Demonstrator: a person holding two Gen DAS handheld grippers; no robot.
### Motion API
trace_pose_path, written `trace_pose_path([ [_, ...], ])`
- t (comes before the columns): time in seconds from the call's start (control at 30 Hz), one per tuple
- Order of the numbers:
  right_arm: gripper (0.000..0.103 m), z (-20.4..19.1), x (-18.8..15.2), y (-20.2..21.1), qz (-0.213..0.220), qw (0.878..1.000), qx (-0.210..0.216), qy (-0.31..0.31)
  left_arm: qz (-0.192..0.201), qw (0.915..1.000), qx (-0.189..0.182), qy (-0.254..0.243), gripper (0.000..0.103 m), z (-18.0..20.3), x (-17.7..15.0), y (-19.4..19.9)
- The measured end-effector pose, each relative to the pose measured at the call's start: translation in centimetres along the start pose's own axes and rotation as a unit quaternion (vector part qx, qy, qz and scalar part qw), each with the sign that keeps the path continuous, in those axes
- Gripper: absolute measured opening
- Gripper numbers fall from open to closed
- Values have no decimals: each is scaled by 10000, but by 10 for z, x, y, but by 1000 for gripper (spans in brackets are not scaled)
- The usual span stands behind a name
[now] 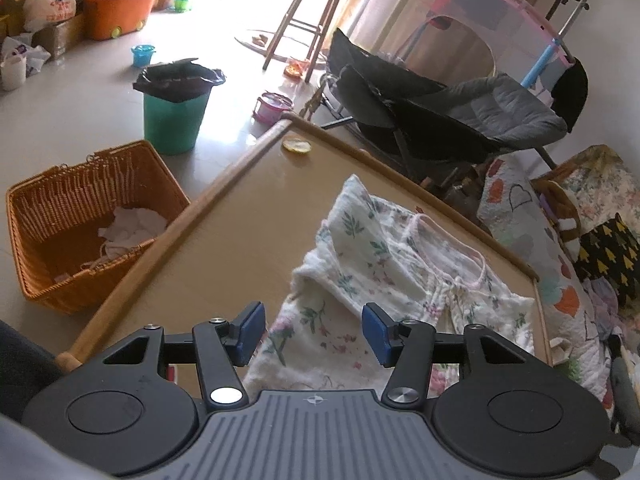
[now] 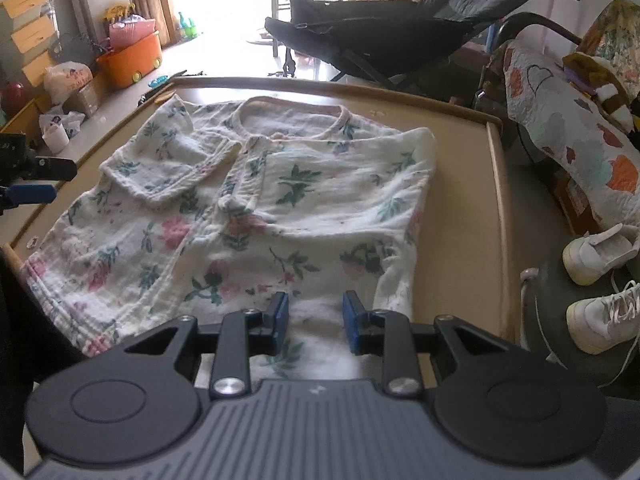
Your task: Fold clothes
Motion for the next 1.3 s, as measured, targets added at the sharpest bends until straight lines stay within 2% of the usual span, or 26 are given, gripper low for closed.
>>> trace_pose_path([
  [0.33,35,-2,-4,1,24,9999,93,28,203,9996,195,-102,58,-6,40,-14],
  [0.53,36,-1,-3,0,14,9999,106,10,199,9996,165,91,58,-12,58,-33],
  [0.97,41,-3,-3,-1,-2,9999,153,52,90,9999,91,108,58,-12,61,-66],
  [1.3,41,-2,-2,-1,-5,9998,185,18,45,9999,-100,41,58,-6,61,-87],
])
Point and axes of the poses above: each gripper's, at about its wrist camera, not at the fingertips, and y roughly against the way its jaws point, z to its right, x to its top, the point moved 7 cm from there along -y, roughly the way its jaws point, and after that the axes turned 14 degrees about -y, right-handed, at the moved point
